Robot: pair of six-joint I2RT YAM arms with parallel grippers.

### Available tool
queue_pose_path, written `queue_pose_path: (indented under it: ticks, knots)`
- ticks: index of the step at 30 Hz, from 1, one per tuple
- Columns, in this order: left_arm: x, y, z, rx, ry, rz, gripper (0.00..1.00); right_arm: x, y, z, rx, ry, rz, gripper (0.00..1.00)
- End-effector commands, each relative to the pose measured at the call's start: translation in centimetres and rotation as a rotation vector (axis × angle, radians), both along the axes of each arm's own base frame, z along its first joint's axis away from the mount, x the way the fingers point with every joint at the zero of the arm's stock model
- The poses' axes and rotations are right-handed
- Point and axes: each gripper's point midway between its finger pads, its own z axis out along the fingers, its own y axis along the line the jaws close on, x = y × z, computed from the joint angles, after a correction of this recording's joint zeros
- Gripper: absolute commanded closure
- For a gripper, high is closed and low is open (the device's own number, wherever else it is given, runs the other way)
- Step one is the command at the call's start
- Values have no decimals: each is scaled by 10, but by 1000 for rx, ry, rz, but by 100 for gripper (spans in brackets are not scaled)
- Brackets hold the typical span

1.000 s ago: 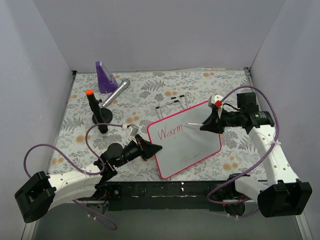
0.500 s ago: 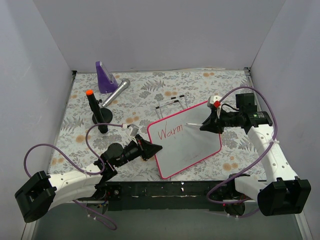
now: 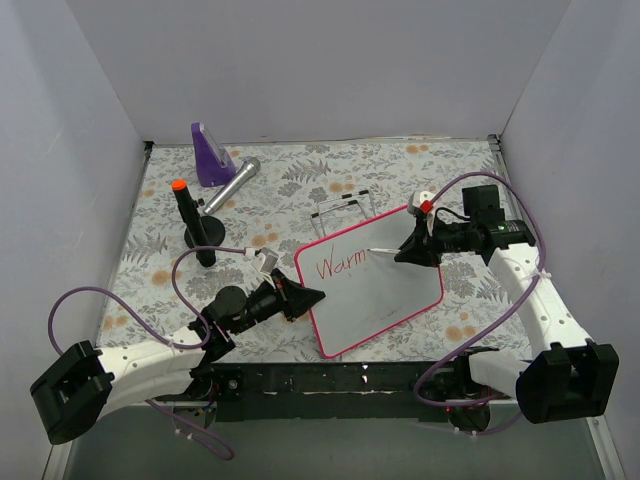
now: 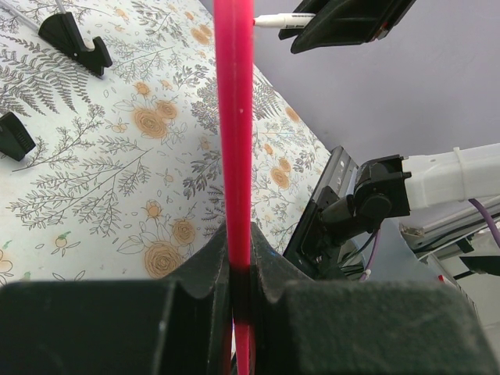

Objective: Write a sentence on the whiteboard

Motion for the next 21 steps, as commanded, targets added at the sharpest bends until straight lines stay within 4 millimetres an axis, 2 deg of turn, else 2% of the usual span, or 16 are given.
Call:
queue_pose_path:
  ticks: [1, 21]
  knots:
    - [-3, -3, 26, -67, -79, -25, 100, 4, 4, 1, 13, -12, 7, 99]
    - [-4, -1, 27, -72, -84, -19, 100, 15, -2, -4, -19, -25, -50, 99]
